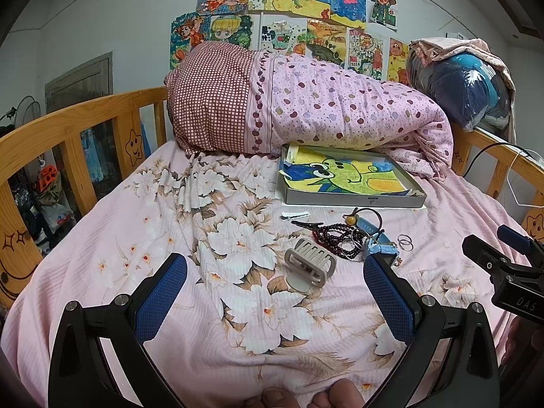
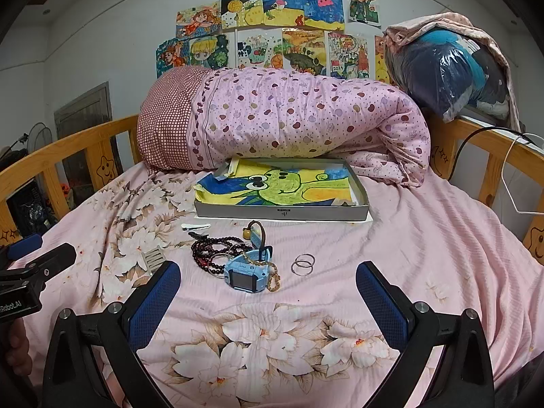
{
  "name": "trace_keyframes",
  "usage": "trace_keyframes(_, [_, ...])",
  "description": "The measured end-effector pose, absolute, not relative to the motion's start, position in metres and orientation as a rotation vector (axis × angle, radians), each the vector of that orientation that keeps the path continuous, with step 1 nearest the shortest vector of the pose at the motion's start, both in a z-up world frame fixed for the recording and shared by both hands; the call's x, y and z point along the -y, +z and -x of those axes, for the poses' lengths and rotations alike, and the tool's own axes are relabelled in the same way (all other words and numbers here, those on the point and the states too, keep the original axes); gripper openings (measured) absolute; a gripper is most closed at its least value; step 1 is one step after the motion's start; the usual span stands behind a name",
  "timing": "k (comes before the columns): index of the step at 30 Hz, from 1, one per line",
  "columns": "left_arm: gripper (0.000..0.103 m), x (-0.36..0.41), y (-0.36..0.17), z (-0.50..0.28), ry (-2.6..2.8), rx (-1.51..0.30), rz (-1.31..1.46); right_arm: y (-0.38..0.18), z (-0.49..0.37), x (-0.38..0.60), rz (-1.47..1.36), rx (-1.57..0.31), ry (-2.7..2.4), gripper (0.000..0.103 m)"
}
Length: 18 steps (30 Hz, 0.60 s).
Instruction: Organize jewelry
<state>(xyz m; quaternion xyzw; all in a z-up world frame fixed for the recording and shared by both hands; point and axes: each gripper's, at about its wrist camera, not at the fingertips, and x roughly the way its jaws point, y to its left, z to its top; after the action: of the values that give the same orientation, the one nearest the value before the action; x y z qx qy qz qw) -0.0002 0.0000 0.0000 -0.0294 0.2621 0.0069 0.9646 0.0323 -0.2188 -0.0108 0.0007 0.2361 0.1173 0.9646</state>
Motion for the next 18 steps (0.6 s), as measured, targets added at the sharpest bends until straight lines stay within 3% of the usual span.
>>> trace_keyframes(18, [0.102,0.0000,0.0000,0.0001,0.015,-0.532,0.060,-0.0128,-0.0337,0.2180,-0.004,-0.483,0.238,0.103])
